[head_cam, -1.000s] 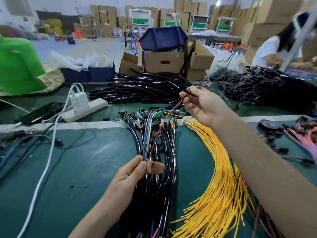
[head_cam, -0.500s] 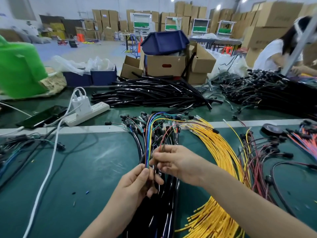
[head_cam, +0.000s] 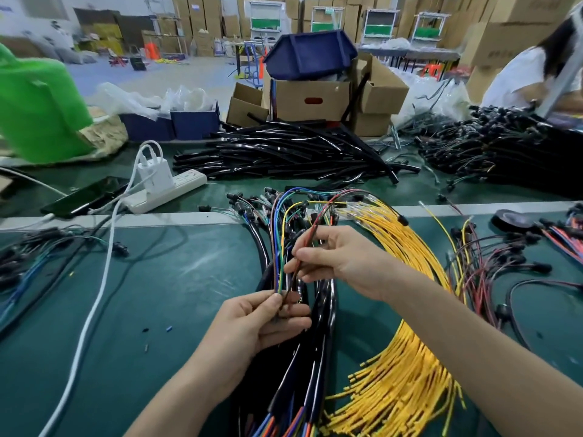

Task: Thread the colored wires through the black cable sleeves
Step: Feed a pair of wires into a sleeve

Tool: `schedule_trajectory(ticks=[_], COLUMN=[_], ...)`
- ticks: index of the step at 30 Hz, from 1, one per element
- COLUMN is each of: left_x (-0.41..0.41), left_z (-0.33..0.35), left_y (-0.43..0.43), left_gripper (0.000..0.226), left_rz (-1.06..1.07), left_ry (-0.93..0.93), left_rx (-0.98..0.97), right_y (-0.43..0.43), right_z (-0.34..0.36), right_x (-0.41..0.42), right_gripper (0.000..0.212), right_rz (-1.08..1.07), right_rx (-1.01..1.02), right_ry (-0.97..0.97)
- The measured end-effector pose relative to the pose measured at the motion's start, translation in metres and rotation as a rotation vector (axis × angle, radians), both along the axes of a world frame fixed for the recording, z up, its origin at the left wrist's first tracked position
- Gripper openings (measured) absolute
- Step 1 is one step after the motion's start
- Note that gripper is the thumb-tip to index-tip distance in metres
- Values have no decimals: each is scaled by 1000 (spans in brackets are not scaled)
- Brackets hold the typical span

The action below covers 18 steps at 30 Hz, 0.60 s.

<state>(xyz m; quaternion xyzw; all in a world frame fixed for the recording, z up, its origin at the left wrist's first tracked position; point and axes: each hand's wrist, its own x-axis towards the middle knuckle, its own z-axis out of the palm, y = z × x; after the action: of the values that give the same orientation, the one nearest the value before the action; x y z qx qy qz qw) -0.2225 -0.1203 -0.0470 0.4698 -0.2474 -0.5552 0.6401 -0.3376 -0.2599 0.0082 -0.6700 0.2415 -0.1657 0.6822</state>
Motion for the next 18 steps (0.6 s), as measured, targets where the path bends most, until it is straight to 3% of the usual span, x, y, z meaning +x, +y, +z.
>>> schedule_trajectory(ticks=[7,14,16,18], left_x=[1,10,13,18], left_z=[-3,-8,-12,-19], left_y=[4,6,6,2], left_gripper=[31,21,18,26], left_rz=[-19,10,16,7], left_ry=[-97,-90,-47,-33], left_rx=[-35,-20,-46,-40], right_y=[3,-6,-33,-71], right_z=[0,-2,4,10], right_x=[4,-1,-26,-68], right_gripper=[8,12,14,13], right_rz=[21,45,-15,-234], right_rx=[-83,-63,-103,-221], right_ry=[5,155,220,323])
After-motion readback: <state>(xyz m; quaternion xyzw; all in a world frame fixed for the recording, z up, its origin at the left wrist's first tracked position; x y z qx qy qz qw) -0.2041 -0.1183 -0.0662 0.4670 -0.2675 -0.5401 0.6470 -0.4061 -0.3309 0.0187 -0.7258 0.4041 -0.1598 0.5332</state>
